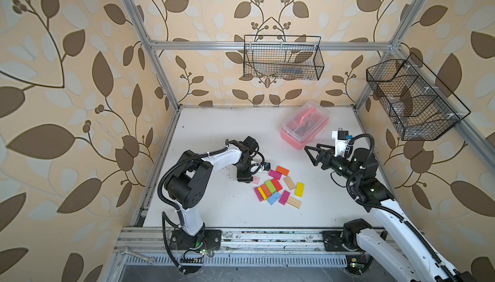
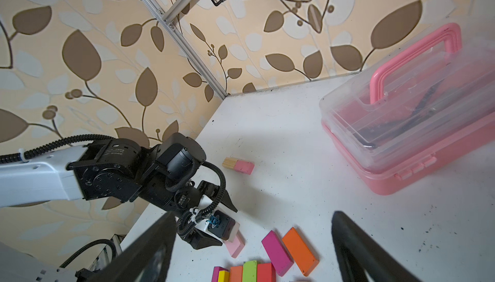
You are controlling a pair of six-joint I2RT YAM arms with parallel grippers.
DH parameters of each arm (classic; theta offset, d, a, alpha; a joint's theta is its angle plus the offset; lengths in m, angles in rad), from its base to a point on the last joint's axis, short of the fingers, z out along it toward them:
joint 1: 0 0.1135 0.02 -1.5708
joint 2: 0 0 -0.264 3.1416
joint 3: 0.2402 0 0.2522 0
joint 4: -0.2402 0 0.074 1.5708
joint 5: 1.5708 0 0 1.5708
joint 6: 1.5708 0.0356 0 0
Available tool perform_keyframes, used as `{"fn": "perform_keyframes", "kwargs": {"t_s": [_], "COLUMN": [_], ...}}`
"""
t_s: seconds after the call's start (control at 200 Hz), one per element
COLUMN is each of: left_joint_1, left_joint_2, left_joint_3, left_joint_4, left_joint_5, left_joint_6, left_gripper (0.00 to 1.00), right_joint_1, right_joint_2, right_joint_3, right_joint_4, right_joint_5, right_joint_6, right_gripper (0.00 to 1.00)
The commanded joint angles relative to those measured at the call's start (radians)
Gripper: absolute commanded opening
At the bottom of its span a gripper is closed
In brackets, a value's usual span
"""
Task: Assemble the number 7 with building blocks
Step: Pick up the building block from the center of the board.
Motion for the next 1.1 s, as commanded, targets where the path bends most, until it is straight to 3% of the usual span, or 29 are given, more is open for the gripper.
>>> {"fn": "perform_keyframes", "kwargs": {"t_s": [0.0,0.465,0.72,0.84,1.095], "left_joint_1": [0.000,-0.039,-0.059,-0.059,-0.060], "left_joint_2": [0.005,0.011,0.027,0.012,-0.086], "left_joint_3": [0.028,-0.028,-0.019,-0.020,-0.029], "left_joint_4": [-0.037,-0.010,0.001,-0.005,-0.011], "left_joint_5": [0.027,0.032,0.009,0.009,-0.004], "left_joint_6": [0.025,-0.037,-0.106,-0.157,-0.310], "left_gripper": [0.66,0.55,0.41,0.30,0.24], "right_joint_1": [-0.004,-0.006,-0.005,-0.006,-0.005], "right_joint_2": [-0.019,-0.013,-0.021,-0.032,-0.027], "right_joint_3": [-0.001,-0.015,-0.015,-0.019,-0.032], "right_joint_4": [-0.002,0.028,0.038,0.038,0.069], "right_joint_5": [0.025,0.051,0.049,0.055,0.040], "right_joint_6": [-0.012,0.023,0.041,0.044,0.090], "right_gripper": [0.91,0.89,0.87,0.87,0.86]}}
